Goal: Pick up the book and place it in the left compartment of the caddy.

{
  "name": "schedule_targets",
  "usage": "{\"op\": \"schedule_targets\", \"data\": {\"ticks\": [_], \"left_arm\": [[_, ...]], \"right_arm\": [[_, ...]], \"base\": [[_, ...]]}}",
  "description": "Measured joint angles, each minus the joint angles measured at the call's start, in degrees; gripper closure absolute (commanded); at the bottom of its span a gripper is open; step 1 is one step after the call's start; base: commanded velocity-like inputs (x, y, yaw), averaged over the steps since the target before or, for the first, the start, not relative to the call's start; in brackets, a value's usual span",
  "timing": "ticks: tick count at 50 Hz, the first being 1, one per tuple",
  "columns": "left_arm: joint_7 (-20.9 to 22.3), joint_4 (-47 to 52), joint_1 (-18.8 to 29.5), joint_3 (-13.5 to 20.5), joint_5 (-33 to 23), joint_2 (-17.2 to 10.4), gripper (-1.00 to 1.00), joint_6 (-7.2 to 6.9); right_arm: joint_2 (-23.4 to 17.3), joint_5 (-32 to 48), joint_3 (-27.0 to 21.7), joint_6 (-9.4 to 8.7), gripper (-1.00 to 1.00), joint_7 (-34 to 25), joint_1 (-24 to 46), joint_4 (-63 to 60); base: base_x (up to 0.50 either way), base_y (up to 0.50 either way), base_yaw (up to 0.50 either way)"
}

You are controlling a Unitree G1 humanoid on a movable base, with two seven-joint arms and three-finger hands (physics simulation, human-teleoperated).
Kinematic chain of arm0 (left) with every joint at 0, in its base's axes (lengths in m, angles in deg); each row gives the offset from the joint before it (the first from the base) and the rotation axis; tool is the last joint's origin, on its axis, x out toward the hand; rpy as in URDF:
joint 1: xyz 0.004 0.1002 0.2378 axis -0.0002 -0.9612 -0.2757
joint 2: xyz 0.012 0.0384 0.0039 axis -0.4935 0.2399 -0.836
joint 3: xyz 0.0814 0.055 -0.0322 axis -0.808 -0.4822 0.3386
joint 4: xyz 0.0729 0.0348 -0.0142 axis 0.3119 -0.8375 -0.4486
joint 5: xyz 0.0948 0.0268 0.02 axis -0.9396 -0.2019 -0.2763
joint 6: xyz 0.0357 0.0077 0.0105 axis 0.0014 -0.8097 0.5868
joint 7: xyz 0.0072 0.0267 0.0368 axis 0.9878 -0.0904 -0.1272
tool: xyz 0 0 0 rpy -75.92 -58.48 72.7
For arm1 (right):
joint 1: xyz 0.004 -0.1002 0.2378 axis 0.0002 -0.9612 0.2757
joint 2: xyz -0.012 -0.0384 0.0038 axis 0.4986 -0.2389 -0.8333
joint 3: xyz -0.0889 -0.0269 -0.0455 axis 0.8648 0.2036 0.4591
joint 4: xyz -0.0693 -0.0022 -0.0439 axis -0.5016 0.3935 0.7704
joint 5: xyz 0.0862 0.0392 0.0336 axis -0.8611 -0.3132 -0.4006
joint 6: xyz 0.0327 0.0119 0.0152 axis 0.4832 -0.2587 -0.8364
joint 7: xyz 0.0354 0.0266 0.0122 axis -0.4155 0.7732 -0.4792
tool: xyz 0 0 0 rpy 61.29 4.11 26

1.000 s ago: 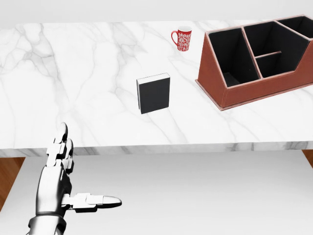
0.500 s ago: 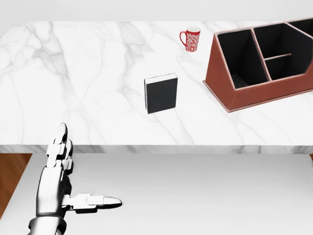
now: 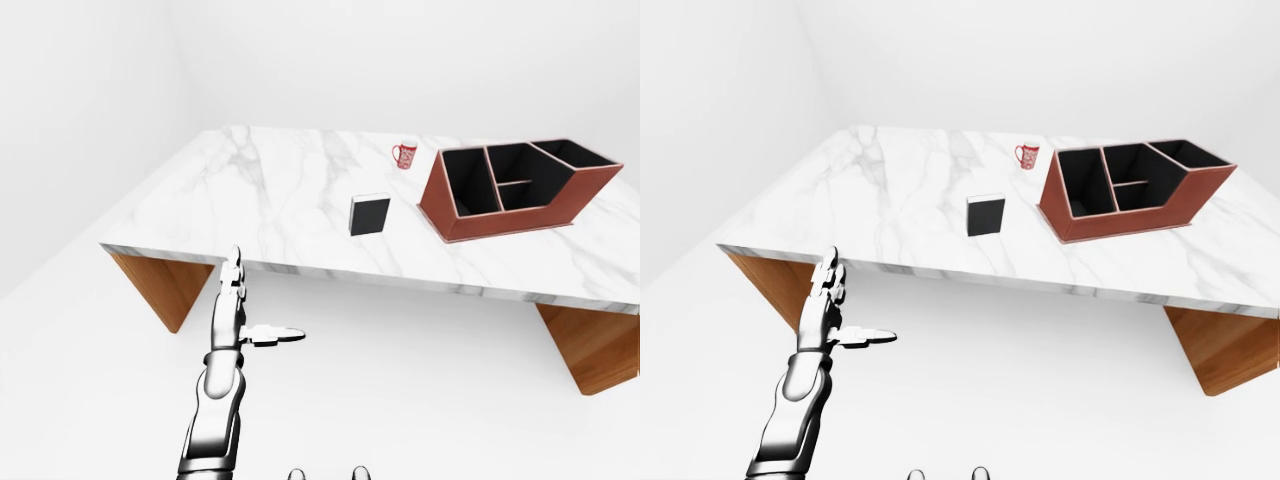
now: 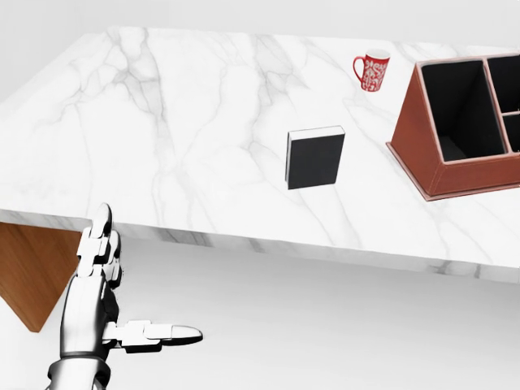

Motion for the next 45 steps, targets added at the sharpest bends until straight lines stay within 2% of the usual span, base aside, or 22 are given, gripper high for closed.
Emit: {"op": "schedule_targets", "data": {"ticks": [45], "left_arm": [[0.03, -0.37, -0.08, -0.15, -0.34, 0.02, -1.0, 0.0]], "right_arm": [[-0.12, -0.04, 0.1, 0.0, -1.0, -0.34, 0.04, 0.5]], "base": [[0.0, 0.0, 0.22]]}}
